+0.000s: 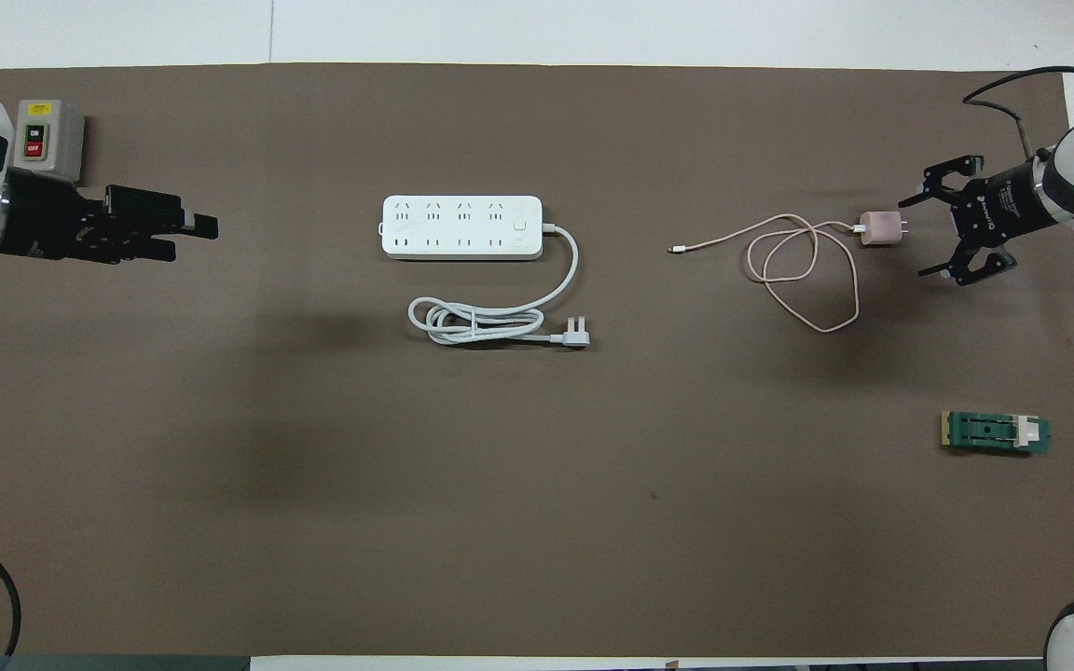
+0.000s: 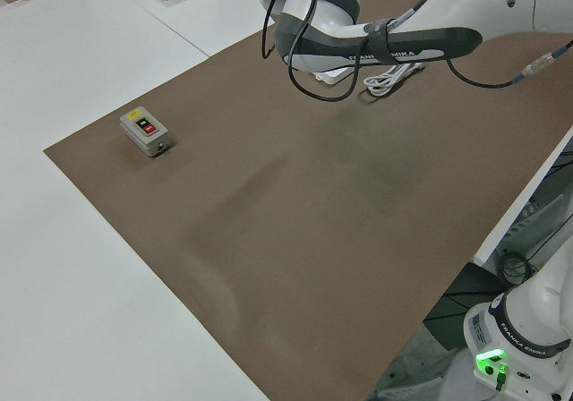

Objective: Plug charger into power strip
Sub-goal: 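Reach the right gripper toward the pink charger while the left gripper advances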

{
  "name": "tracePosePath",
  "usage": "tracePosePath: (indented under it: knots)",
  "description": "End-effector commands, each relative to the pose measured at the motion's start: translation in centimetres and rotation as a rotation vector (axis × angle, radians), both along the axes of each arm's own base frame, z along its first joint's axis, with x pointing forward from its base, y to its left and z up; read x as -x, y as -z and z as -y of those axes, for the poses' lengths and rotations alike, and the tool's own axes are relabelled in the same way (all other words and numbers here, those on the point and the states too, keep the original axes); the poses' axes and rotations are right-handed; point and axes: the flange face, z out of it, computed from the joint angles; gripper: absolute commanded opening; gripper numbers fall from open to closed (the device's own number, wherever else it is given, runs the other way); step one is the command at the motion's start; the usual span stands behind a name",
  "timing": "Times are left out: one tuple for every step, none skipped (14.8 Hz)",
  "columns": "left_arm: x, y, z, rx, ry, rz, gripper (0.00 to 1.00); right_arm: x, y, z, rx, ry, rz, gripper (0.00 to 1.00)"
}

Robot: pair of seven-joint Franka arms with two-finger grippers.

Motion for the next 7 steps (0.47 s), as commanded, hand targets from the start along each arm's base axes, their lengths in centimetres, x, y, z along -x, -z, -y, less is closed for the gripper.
tracePosePath:
  knots:
    - [-1.4, 2.5, 0.0, 0.083, -0.029, -0.018, 1.0, -1.6, 0.4, -0.2, -0.061, 0.034, 0.026, 1.0]
    - [-1.6, 3.2, 0.1, 0.113, -0.038, -0.033, 1.0, -1.6, 0.6, -0.1, -0.062, 0.042, 0.034, 1.0]
    - [-2.0, 3.8, 0.0, 0.154, -0.061, -0.04, 1.0, -1.6, 1.2, -0.2, -0.067, 0.043, 0.03, 1.0]
    - [-2.1, 4.1, 0.2, 0.185, -0.075, -0.039, 1.0, -1.5, 1.4, -0.3, -0.082, 0.049, 0.029, 1.0]
    - [-2.2, 4.5, 0.2, 0.196, -0.076, -0.04, 1.0, -1.5, 1.6, -0.4, -0.095, 0.05, 0.032, 1.0]
    - [-2.3, 5.2, 0.3, 0.202, -0.065, -0.036, 1.0, -1.3, 2.1, -0.5, -0.099, 0.031, 0.034, 1.0]
    - [-2.4, 5.7, 0.5, 0.228, -0.067, -0.03, 1.0, -1.1, 2.8, -0.4, -0.101, 0.021, 0.035, 1.0]
